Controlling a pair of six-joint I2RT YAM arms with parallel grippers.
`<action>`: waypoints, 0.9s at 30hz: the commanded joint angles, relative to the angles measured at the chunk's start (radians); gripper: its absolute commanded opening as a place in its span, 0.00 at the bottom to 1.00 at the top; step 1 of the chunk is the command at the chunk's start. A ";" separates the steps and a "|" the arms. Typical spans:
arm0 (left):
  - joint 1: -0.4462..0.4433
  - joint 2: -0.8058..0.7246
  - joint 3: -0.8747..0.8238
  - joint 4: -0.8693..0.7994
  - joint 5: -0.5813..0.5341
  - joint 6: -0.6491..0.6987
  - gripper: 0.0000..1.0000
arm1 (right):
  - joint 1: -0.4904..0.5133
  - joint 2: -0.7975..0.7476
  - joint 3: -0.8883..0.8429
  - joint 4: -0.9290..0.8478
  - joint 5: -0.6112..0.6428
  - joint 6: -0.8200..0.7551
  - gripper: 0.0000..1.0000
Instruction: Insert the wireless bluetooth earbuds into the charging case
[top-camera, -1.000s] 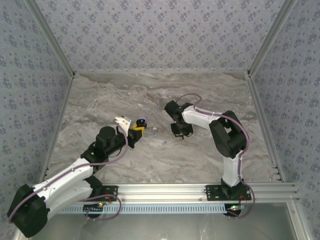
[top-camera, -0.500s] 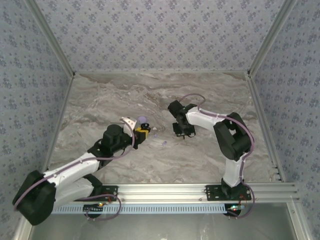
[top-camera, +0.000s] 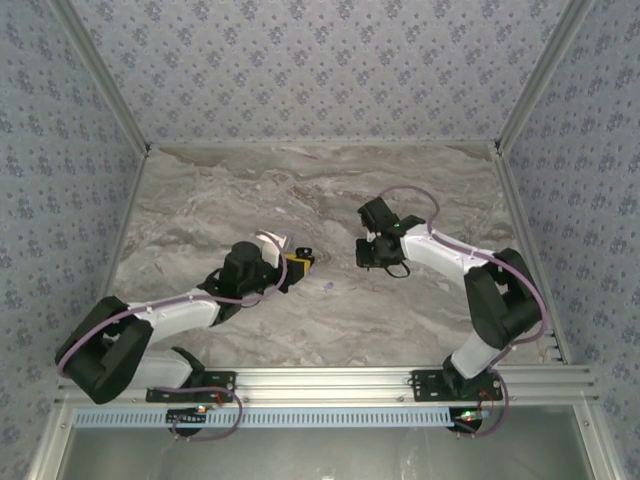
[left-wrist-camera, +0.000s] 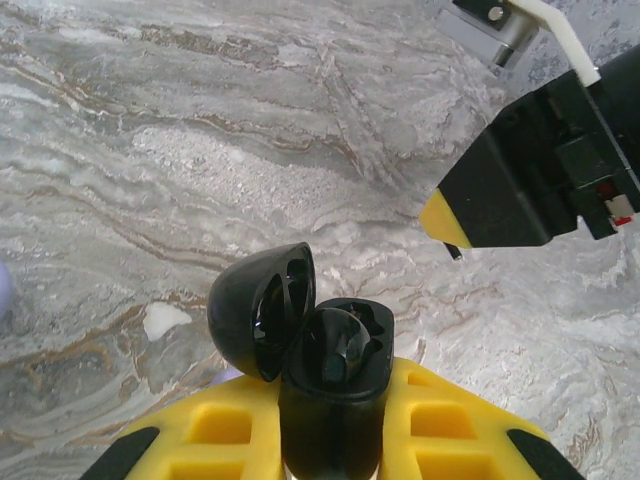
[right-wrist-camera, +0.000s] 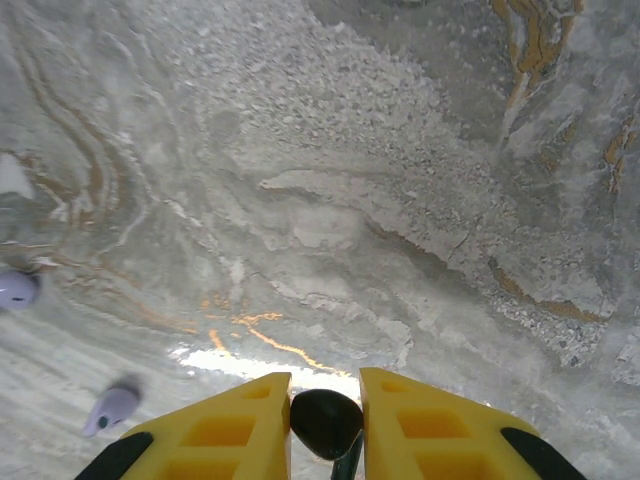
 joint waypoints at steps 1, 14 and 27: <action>-0.004 0.035 0.033 0.119 0.024 -0.029 0.16 | -0.012 -0.054 -0.026 0.066 -0.070 -0.009 0.22; -0.056 0.150 0.048 0.276 0.009 -0.063 0.15 | -0.014 -0.176 -0.024 0.151 -0.180 -0.020 0.22; -0.109 0.215 0.057 0.402 -0.022 -0.071 0.15 | 0.005 -0.247 0.021 0.207 -0.240 -0.022 0.22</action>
